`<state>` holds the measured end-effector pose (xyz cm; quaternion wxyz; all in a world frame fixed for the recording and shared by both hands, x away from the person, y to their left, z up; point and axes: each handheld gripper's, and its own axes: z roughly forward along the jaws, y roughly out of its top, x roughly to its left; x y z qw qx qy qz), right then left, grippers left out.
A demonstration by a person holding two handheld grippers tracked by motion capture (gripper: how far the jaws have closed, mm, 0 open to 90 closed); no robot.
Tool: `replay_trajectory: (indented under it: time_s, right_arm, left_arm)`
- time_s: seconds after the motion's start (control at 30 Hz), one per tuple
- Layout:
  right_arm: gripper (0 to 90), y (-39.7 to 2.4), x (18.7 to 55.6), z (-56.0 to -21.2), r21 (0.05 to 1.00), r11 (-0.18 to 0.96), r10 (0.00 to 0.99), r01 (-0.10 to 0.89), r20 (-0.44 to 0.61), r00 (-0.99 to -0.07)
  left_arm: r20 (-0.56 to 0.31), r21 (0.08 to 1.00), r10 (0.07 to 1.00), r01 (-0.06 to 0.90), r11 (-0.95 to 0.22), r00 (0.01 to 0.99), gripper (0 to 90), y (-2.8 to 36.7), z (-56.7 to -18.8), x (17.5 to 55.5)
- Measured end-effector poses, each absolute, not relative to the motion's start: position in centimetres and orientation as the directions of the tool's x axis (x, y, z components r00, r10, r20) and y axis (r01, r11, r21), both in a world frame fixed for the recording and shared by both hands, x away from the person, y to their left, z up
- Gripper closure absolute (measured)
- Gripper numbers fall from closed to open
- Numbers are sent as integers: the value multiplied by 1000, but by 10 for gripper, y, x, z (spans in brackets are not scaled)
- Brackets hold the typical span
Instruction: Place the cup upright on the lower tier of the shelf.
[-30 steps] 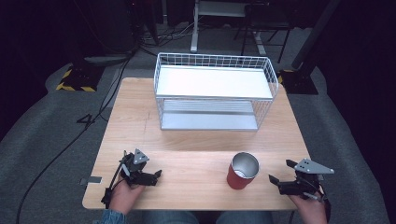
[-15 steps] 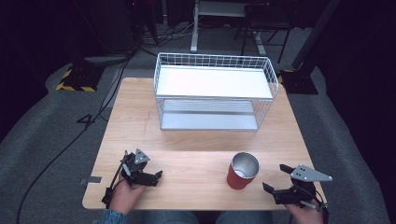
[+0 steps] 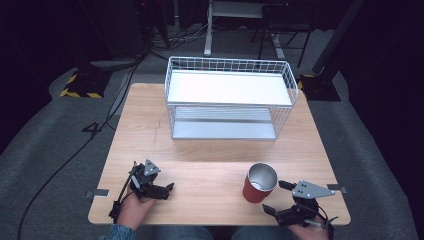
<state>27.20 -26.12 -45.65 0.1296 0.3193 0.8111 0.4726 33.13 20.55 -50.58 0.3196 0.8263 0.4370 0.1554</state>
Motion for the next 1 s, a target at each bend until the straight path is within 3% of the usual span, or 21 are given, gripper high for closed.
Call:
replay_trajectory:
  time_s: [0.57, 1.0]
  right_arm:
    - [4, -235, 292, -486, 852, 326, 673, 409, 95, -733]
    - [146, -229, 292, -496, 875, 281, 705, 394, 91, -704]
  left_arm:
    - [-22, 664, 822, 622, -414, 570, 0, 205, -506, 331]
    - [-22, 664, 821, 623, -414, 570, 0, 205, -506, 331]
